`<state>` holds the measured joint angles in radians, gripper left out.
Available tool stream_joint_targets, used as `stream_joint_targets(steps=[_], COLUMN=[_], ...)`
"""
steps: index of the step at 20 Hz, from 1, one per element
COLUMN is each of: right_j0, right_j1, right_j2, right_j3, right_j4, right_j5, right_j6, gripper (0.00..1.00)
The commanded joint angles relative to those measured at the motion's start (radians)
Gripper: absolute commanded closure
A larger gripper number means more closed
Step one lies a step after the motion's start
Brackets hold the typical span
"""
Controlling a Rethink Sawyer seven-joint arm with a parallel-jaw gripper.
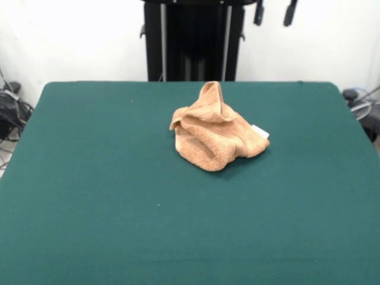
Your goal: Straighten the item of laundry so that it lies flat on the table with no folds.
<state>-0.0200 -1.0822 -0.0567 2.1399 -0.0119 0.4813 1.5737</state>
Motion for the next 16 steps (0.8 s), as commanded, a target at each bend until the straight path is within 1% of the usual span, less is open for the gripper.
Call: stream_joint_targets(steps=[1, 3, 5, 6, 8, 12, 15, 16], right_j0=[-0.024, 0.003, 0.015, 0.001, -0.024, -0.094, -0.102, -0.093], right_j1=[0.157, 0.187, 0.220, 0.236, 0.252, 0.277, 0.307, 0.324], right_j2=[-0.029, -0.069, -0.090, -0.080, -0.058, -0.004, -0.005, -0.018], right_j3=[-0.002, -0.026, -0.026, -0.019, -0.008, 0.007, -0.001, -0.008], right_j4=[-0.045, -0.058, -0.042, -0.036, -0.028, -0.019, -0.028, -0.033], right_j5=[-0.179, -0.197, -0.232, -0.264, -0.287, -0.286, -0.304, -0.320], right_j6=[0.215, 0.229, 0.235, 0.227, 0.203, 0.152, 0.147, 0.154], gripper=[0.00, 0.00, 0.00, 0.00, 0.00, 0.00, 0.00, 0.00])
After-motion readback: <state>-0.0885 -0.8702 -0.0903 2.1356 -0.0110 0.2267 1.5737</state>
